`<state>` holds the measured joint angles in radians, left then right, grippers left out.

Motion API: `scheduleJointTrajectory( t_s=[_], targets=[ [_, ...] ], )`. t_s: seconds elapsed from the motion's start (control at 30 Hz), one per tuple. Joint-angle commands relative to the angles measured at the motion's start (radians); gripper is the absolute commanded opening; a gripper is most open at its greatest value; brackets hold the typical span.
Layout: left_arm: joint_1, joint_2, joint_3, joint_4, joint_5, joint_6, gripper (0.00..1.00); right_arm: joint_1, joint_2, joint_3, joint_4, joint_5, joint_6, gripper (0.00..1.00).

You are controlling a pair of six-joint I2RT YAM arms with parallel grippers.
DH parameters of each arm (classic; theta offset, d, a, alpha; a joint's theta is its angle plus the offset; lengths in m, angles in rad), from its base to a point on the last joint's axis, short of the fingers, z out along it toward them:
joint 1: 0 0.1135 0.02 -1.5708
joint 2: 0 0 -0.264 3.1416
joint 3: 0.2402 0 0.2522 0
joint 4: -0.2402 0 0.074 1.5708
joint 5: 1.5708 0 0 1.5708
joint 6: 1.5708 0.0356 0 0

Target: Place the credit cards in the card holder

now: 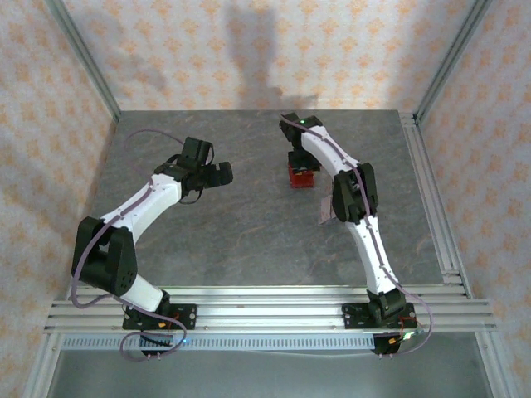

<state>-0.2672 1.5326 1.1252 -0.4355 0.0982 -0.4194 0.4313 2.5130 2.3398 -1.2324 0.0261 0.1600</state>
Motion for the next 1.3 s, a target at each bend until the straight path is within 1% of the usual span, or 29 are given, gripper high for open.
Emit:
scheduleJointTrajectory(
  t_s=[0.0, 0.1, 0.2, 0.3, 0.43, 0.53, 0.7, 0.83, 1.1, 1.27],
  targets=[
    [0.007, 0.010, 0.024, 0.020, 0.011, -0.006, 1.00, 0.001, 0.018, 0.048, -0.010, 0.011, -0.003, 0.42],
    [0.008, 0.014, 0.025, 0.019, 0.011, -0.007, 1.00, -0.001, 0.031, 0.062, -0.013, 0.020, -0.007, 0.40],
    [0.008, 0.015, 0.028, 0.018, 0.011, -0.005, 1.00, -0.001, 0.039, 0.060, -0.015, 0.028, -0.012, 0.35],
    [0.008, 0.018, 0.028, 0.017, 0.011, -0.005, 1.00, -0.002, 0.043, 0.056, -0.015, 0.026, -0.014, 0.25],
    [0.008, 0.019, 0.028, 0.016, 0.012, -0.007, 1.00, 0.000, 0.037, 0.052, -0.019, 0.008, -0.020, 0.09],
    [0.008, 0.020, 0.029, 0.016, 0.014, -0.008, 1.00, 0.002, 0.024, 0.041, -0.016, -0.004, -0.023, 0.00],
    [0.008, 0.014, 0.030, 0.013, 0.017, -0.013, 1.00, 0.013, -0.019, 0.001, -0.003, -0.025, -0.026, 0.00],
    [0.008, 0.004, 0.027, 0.007, 0.020, -0.020, 1.00, 0.036, -0.093, -0.070, 0.036, -0.059, -0.013, 0.00],
    [0.008, -0.013, 0.007, 0.000, 0.018, -0.027, 1.00, 0.093, -0.263, -0.295, 0.175, -0.144, 0.064, 0.00],
    [0.008, -0.018, -0.009, 0.001, 0.023, -0.032, 1.00, 0.147, -0.369, -0.474, 0.297, -0.156, 0.128, 0.00]
  ],
)
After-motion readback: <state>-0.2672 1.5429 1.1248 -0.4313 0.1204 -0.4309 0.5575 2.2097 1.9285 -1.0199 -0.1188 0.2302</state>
